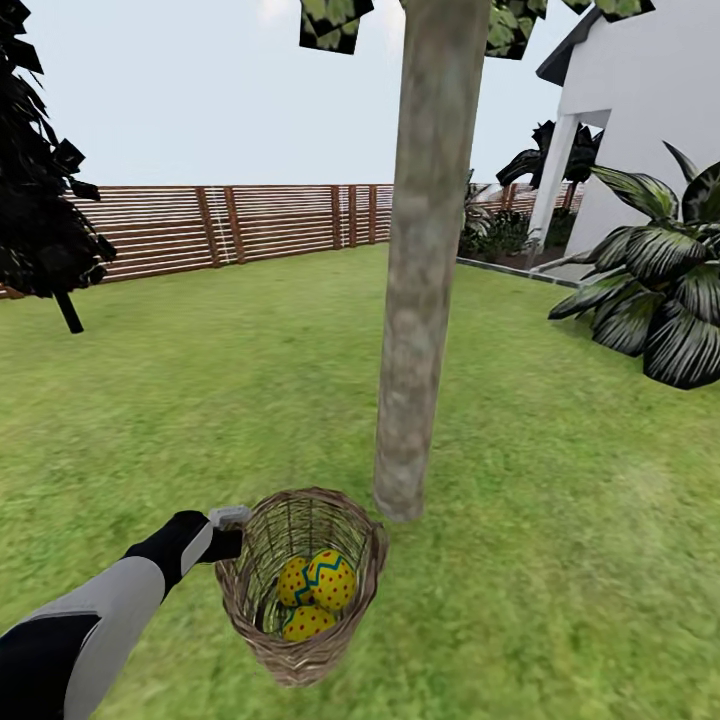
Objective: Take the three Easter eggs out of the wicker basket on the lawn in the garden, then place them on the lawn next to a single tree (choose any tree) so that all three eggs are next to the same tree and none are left in the basket.
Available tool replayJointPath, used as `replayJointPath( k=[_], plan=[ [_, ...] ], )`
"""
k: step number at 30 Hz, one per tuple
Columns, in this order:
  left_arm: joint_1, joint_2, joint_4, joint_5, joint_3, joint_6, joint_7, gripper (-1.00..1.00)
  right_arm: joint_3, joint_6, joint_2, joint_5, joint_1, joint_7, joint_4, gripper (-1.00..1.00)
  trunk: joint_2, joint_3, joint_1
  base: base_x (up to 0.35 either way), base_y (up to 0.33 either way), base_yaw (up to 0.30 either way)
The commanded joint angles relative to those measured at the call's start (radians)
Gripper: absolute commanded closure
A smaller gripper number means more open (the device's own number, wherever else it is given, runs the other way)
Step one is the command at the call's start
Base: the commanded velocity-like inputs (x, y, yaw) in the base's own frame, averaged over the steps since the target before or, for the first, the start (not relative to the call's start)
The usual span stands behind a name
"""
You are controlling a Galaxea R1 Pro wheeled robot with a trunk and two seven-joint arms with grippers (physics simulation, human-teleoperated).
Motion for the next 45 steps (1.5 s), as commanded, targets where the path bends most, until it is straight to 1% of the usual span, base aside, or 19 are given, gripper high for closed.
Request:
replayJointPath(
  k=[1,9,12,13,14,18,19,20,22,27,34,45],
  plan=[
    [-0.001,0.0,-0.002,0.013,0.007,0.006,0.0,1.0,-0.009,-0.007,-0.001,0.008,-0.002,0.002,0.004,-1.0,-0.002,-0.002,0.001,0.313,0.0,0.0],
    [-0.001,0.0,-0.001,0.014,0.006,0.005,0.0,1.0,-0.009,-0.009,-0.002,0.009,-0.002,0.002,0.002,-1.0,-0.002,-0.002,0.001,0.313,0.0,0.0],
    [-0.001,0.0,-0.001,0.014,0.006,0.003,0.0,1.0,-0.011,-0.009,-0.006,0.007,-0.002,0.003,-0.008,-1.0,-0.002,-0.002,0.001,0.214,0.0,0.0],
    [-0.001,0.0,-0.001,0.014,0.006,0.004,0.0,1.0,-0.01,-0.006,-0.011,0.007,-0.002,0.011,-0.012,-1.0,-0.002,-0.002,0.001,0.085,0.0,0.0],
    [-0.001,0.0,-0.001,0.014,0.006,0.004,0.0,1.0,-0.011,-0.005,-0.013,0.006,-0.003,0.016,-0.026,-1.0,-0.002,-0.002,0.001,0.035,0.0,0.0],
    [-0.001,0.0,-0.001,0.014,0.007,0.004,0.0,1.0,-0.016,0.007,-0.017,-0.003,-0.005,0.018,-0.181,-1.0,-0.002,-0.002,0.001,0.004,0.0,0.0],
    [-0.001,0.0,-0.001,0.014,0.007,0.004,0.0,1.0,-0.017,0.023,-0.018,-0.004,-0.005,0.017,-0.219,-1.0,-0.002,-0.002,0.001,0.0,0.0,0.0],
    [-0.001,0.004,-0.001,0.014,0.007,0.004,0.0,1.0,-0.017,0.037,-0.019,-0.004,-0.005,0.017,-0.238,-1.0,-0.002,-0.002,0.001,0.0,0.0,0.0],
    [-0.001,0.012,-0.001,0.014,0.007,0.004,0.0,1.0,-0.018,0.047,-0.019,-0.004,-0.005,0.017,-0.253,-1.0,-0.002,-0.002,0.001,0.044,0.0,0.0],
    [-0.001,0.012,-0.001,0.014,0.007,0.006,0.0,1.0,-0.018,0.047,-0.019,-0.003,-0.005,0.017,-0.257,-1.0,-0.002,-0.002,0.001,0.093,0.0,0.0],
    [-0.001,0.014,-0.001,0.014,0.007,0.006,0.0,1.0,-0.016,0.047,-0.018,-0.003,-0.005,0.013,-0.255,-1.0,-0.051,-0.024,0.028,0.087,0.0,0.0],
    [-0.001,0.014,-0.001,0.014,0.007,0.006,0.0,1.0,-0.012,0.045,-0.016,0.003,-0.005,0.018,-0.252,-1.0,-0.128,-0.058,0.07,0.003,0.0,0.0]
  ],
)
